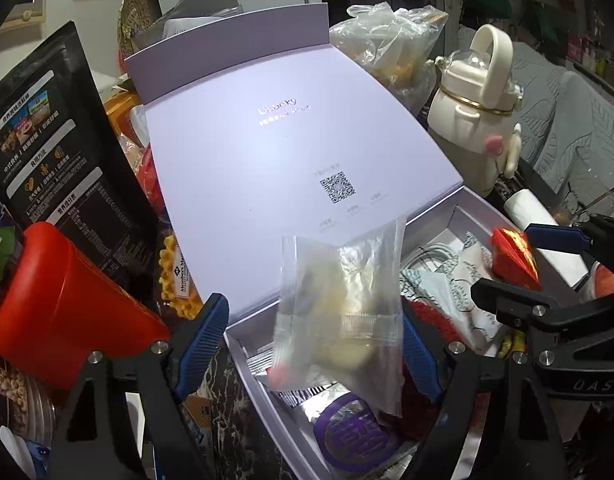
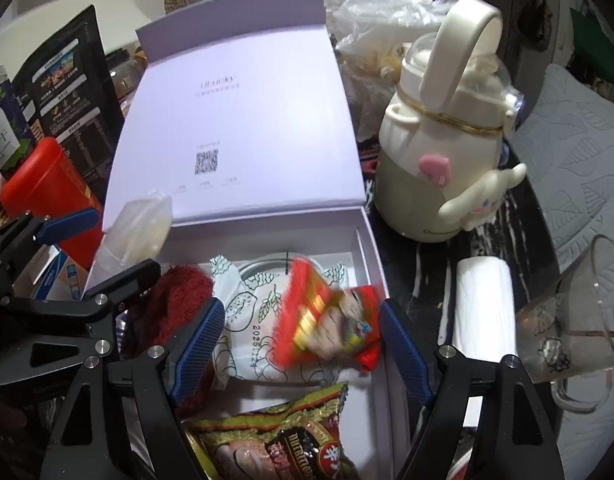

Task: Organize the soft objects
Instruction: 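Lower the zip bag with the left tool while the right tool lowers the red cartoon packet into the box, then open both tools and withdraw them from the box toward the purple sachet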

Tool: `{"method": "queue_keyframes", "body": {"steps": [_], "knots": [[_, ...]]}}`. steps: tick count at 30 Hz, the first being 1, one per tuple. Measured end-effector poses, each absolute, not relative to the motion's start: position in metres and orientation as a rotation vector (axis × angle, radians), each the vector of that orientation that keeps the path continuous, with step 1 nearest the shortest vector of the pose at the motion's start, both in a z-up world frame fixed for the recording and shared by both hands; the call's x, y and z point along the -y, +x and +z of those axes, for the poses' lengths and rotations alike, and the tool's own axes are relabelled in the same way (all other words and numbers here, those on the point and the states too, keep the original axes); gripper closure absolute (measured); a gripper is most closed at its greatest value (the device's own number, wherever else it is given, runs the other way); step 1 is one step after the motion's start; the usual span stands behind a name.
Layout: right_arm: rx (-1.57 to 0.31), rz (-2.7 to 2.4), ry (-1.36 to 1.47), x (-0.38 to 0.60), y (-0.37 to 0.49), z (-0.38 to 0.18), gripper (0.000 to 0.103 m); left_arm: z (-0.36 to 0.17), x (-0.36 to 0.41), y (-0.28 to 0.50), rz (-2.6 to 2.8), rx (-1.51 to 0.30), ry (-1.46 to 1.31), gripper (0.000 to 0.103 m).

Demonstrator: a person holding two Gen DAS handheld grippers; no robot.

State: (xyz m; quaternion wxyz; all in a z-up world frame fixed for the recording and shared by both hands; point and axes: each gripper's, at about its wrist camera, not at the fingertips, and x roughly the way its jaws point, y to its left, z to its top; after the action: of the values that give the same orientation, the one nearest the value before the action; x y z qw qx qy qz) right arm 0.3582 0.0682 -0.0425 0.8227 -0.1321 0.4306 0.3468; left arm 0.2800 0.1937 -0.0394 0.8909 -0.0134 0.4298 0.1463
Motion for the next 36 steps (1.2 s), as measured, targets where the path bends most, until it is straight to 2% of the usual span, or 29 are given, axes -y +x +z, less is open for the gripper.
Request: {"method": "queue_keyframes", "body": {"steps": [17, 36], "knots": [[-0.713, 0.725, -0.232, -0.042, 0.317, 0.039, 0.023, 0.04, -0.182, 0.238, 0.305, -0.749, -0.035, 0.021], [-0.476, 0.687, -0.187, 0.013, 0.218, 0.132, 0.023, 0.127, -0.138, 0.15, 0.263, -0.553, 0.012, 0.021]]}}
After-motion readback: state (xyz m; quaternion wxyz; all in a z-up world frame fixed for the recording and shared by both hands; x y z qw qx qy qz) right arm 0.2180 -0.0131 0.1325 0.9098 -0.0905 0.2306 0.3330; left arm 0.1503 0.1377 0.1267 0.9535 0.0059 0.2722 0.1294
